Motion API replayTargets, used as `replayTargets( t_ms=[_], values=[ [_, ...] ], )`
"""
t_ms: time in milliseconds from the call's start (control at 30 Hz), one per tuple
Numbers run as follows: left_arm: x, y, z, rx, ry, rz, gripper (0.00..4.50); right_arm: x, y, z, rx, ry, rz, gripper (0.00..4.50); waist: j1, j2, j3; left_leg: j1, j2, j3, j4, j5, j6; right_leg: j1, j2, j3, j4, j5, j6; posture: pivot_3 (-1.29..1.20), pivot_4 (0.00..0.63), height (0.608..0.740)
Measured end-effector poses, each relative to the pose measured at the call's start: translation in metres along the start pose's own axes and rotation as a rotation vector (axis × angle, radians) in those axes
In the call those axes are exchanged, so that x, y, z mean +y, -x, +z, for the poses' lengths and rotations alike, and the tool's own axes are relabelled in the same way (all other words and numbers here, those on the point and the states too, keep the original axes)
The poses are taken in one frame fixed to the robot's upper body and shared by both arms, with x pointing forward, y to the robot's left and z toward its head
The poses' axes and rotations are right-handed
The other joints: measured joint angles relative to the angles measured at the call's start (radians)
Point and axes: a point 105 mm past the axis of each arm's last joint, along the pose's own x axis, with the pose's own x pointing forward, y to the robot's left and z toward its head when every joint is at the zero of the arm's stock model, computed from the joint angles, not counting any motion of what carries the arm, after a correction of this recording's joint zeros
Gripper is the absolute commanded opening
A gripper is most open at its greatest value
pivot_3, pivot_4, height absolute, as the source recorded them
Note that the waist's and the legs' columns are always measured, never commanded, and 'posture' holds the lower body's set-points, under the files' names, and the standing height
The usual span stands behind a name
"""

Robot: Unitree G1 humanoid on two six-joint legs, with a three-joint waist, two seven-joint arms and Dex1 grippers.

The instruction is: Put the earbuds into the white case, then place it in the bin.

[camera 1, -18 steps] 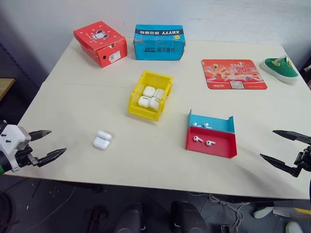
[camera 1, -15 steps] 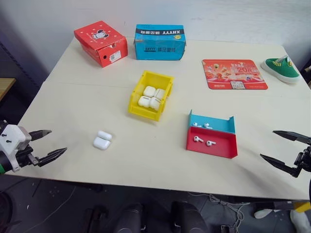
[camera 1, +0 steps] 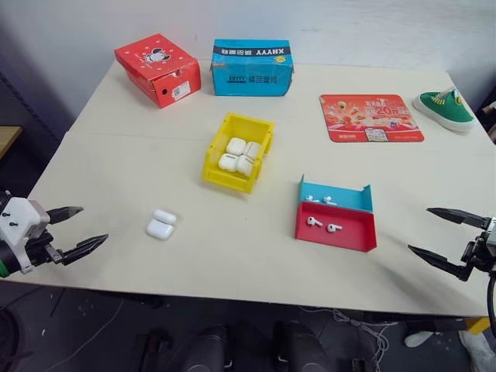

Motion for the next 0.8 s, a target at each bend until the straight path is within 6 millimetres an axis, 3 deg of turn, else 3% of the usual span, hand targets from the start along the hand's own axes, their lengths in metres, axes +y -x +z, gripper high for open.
replayTargets(
  t_ms=[100,267,433,567,733,800],
  values=[
    [0.011,0.018,-0.015,0.105,0.079,0.058,4.47,-0.004,-0.019,0.008,-0.084,-0.009,-0.081,4.5,-0.011,0.0,0.0,0.0,0.0,0.0,0.0,0.0,0.0,0.0,0.0,0.0,0.001,0.0,0.0,0.0,0.15,0.74],
    [0.03,0.049,-0.035,0.289,0.212,0.174,4.47,0.019,-0.042,0.037,-0.315,-0.015,-0.022,4.5,-0.011,0.001,0.0,0.0,0.0,0.0,-0.001,0.0,0.0,-0.001,0.0,0.0,0.002,0.0,0.0,0.0,0.15,0.74],
    [0.019,0.066,-0.043,0.421,0.342,0.176,4.47,0.045,-0.058,0.057,-0.414,0.037,0.128,4.5,-0.008,0.0,0.0,0.0,0.0,0.0,0.0,-0.001,0.001,0.0,0.0,0.001,0.001,0.0,-0.001,0.0,0.15,0.74],
    [0.009,0.057,-0.021,0.45,0.374,0.125,4.47,0.049,-0.059,0.055,-0.414,0.054,0.147,4.5,-0.004,-0.001,0.0,0.0,0.0,-0.001,0.0,-0.002,0.001,0.0,0.0,0.001,0.0,-0.001,-0.001,0.0,0.15,0.74],
    [-0.013,0.027,0.039,0.475,0.376,0.045,4.47,0.046,-0.055,0.041,-0.381,0.032,0.134,4.5,-0.006,0.0,0.0,0.0,-0.001,-0.001,0.0,-0.001,0.0,0.0,0.0,0.001,0.002,-0.001,-0.002,0.0,0.15,0.74],
    [-0.022,0.015,0.053,0.463,0.373,0.009,4.47,0.046,-0.054,0.041,-0.379,0.041,0.136,4.5,-0.008,0.002,0.001,0.001,-0.001,-0.001,-0.001,-0.001,0.0,0.0,0.0,0.002,0.002,-0.001,-0.002,0.0,0.15,0.74]
  ],
)
